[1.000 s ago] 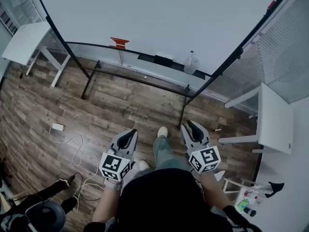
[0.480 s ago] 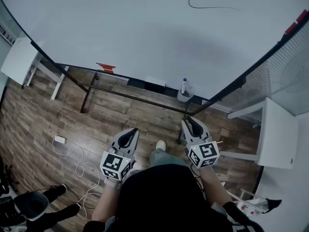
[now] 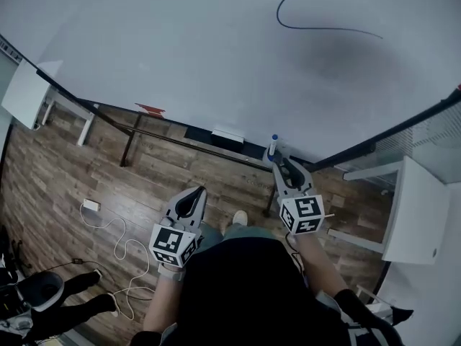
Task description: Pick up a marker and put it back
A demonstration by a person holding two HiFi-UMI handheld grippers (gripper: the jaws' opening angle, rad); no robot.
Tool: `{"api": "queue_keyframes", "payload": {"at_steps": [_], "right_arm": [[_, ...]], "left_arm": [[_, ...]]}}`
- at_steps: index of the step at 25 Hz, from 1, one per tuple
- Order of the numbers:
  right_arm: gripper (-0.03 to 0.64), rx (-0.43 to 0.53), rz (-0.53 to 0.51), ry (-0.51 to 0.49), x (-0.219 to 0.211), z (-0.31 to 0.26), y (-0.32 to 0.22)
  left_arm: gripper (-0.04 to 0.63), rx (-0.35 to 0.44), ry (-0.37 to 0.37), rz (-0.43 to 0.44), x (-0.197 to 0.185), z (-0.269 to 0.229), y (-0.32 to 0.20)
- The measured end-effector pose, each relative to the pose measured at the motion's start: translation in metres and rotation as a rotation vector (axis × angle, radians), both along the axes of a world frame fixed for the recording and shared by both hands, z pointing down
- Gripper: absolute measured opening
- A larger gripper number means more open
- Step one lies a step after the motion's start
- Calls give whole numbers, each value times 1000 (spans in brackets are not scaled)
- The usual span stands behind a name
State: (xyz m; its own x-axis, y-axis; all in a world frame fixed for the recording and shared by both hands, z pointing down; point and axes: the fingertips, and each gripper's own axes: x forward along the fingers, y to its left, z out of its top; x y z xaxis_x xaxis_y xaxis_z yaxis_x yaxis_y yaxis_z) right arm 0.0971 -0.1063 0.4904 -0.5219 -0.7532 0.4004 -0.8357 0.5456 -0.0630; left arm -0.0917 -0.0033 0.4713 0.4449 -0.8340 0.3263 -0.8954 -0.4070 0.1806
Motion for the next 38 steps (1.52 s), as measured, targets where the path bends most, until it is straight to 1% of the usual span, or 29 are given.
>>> {"api": "queue_keyframes", "payload": {"at_steps": [3,6,14,20,24,28,33,38], "right_arm": [[112,-17,19,32,-2,11,-15],[115,-39,50,58,-6,22,-27],[118,-61,183,140,-14,40,-52],[119,-61,281,215,-12,47,-66],[118,-65,330,259,-9,49,-66],[104,-68,351,271,-8,48,-68],[94,-82,378,243,-5,47,-69],[92,-53,389,214,-7,30,-69]], "left_arm": [[21,-5,-1,-9,-8,3,-11],[21,-18,-5,16,-17,9,-22],[21,-33,-12,157,-44,15,-55],[23,-41,-13,226,-67,21,-77],[23,-44,-6,277,-74,25,-90],[23,-39,2,330,-71,26,-101],[22,-42,14,385,-65,28,-111],[23,-42,24,432,-54,27,-118]]}}
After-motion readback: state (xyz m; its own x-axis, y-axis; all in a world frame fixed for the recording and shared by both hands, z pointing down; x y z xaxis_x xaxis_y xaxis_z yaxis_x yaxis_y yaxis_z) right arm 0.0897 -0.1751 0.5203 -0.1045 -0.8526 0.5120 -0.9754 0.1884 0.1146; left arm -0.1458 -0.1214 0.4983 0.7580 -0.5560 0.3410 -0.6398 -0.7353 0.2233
